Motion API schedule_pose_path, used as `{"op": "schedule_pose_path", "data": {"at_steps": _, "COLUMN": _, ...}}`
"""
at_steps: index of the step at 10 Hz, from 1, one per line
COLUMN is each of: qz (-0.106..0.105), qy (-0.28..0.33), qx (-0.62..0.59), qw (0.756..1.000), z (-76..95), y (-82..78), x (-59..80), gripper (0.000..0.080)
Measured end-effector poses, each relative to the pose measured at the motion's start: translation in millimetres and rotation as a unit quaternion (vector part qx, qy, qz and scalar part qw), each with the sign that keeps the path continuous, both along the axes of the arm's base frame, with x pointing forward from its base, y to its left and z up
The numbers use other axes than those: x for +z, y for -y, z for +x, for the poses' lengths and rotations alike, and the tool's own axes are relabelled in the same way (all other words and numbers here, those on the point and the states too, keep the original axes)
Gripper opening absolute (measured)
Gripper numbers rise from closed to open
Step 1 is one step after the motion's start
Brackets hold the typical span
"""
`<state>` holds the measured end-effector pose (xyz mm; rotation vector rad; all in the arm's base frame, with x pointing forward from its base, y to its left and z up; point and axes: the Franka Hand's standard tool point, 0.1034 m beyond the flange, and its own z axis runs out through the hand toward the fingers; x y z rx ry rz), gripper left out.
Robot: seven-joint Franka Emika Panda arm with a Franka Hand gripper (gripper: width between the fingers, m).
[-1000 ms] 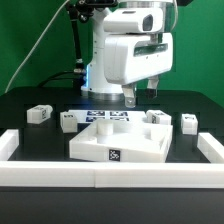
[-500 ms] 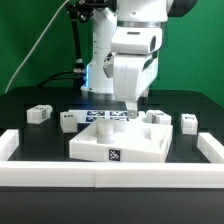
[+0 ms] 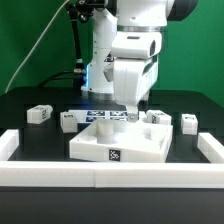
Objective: Assemble one leg
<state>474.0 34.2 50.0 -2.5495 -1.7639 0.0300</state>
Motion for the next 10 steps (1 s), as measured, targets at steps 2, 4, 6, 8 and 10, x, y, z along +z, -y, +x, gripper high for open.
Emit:
{"op": "schedule_pose_path", "data": {"at_steps": 2, "qz": 0.006, "qy": 0.007, "qx": -0.001, "qw": 1.0, "z": -13.6, "y": -13.4, "x": -14.4, "gripper": 0.0649}}
{"op": "schedule_pose_path", "data": {"at_steps": 4, "qz": 0.009, "qy": -0.002, "qx": 0.0, "qw": 1.0, "z": -17.2, "y": -13.1, "x": -28.9, "gripper": 0.0649}}
{"op": "schedule_pose_path", "data": {"at_steps": 6, "qz": 0.009, "qy": -0.006, "qx": -0.005, "qw": 1.0, "z": -18.2, "y": -9.7, "x": -34.3, "gripper": 0.0649}}
{"op": "schedule_pose_path", "data": {"at_steps": 8, "qz": 0.009, "qy": -0.006, "qx": -0.011, "qw": 1.0, "z": -18.3, "y": -10.4, "x": -34.4, "gripper": 0.0622}}
{"op": "schedule_pose_path", "data": {"at_steps": 10, "qz": 0.009, "qy": -0.006, "qx": -0.012, "qw": 1.0, "z": -18.3, "y": -10.0, "x": -34.4, "gripper": 0.0451}}
